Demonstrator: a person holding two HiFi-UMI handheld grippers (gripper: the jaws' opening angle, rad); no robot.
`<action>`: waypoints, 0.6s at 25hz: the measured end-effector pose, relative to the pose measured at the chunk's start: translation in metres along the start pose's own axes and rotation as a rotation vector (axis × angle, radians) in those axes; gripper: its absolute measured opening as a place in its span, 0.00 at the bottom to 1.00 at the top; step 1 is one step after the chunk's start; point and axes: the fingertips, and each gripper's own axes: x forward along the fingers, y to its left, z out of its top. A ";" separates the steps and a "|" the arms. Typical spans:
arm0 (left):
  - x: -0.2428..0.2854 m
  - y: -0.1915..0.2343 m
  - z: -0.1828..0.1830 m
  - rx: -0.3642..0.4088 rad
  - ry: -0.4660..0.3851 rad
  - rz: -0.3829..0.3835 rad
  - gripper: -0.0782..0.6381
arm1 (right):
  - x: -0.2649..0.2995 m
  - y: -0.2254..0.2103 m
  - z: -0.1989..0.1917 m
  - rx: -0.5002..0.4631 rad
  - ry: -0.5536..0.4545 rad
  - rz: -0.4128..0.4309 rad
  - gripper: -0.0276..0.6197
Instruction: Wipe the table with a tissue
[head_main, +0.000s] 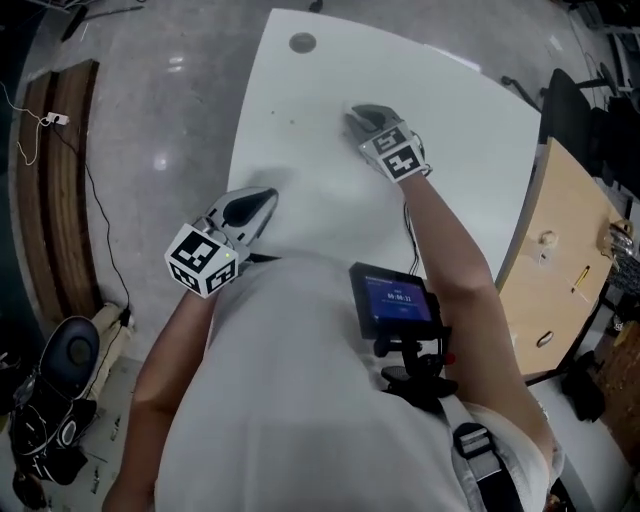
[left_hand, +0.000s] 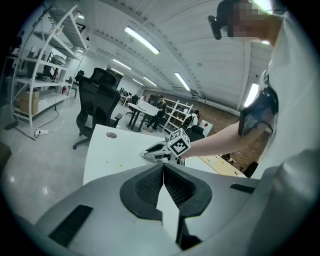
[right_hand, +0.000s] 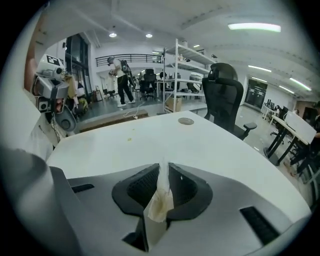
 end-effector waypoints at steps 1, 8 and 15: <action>0.000 0.003 0.002 0.001 -0.007 0.007 0.12 | 0.002 -0.002 0.002 0.006 -0.008 0.000 0.14; -0.004 0.006 -0.007 -0.010 0.008 0.000 0.12 | 0.003 0.026 0.002 0.094 -0.009 0.122 0.14; 0.002 -0.002 -0.005 -0.008 -0.005 -0.025 0.12 | -0.018 0.078 -0.016 0.037 0.030 0.200 0.14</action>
